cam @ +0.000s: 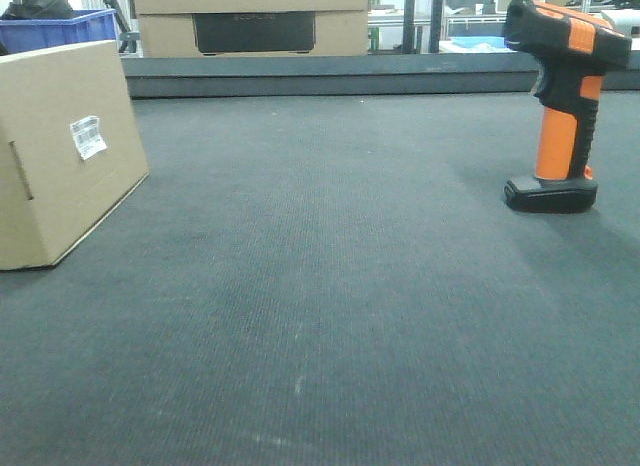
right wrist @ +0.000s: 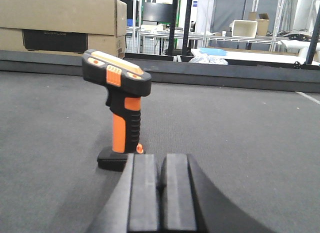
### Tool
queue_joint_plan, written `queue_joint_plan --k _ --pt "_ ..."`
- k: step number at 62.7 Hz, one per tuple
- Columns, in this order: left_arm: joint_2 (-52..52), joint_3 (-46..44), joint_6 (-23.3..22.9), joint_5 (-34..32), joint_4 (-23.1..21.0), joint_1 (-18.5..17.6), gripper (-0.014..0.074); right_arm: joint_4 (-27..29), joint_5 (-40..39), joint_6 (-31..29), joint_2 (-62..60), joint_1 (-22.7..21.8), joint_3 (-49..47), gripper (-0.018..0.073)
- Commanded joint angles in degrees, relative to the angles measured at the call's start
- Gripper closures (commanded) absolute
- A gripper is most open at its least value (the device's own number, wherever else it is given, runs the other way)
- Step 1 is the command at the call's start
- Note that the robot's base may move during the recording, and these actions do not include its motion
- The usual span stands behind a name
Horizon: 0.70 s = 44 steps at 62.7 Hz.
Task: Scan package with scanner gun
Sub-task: 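Move the left gripper above the small cardboard box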
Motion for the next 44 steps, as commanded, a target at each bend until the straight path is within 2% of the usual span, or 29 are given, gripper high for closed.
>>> queue_joint_plan --k 1,44 --pt "-0.18 -0.15 -0.09 -0.77 0.11 0.0 0.0689 -0.38 -1.3 -0.16 -0.14 -0.27 -0.05 0.0721" --pt "-0.18 -0.15 -0.09 -0.87 0.11 -0.01 0.0689 -0.38 -1.3 -0.16 -0.14 -0.27 -0.05 0.0721"
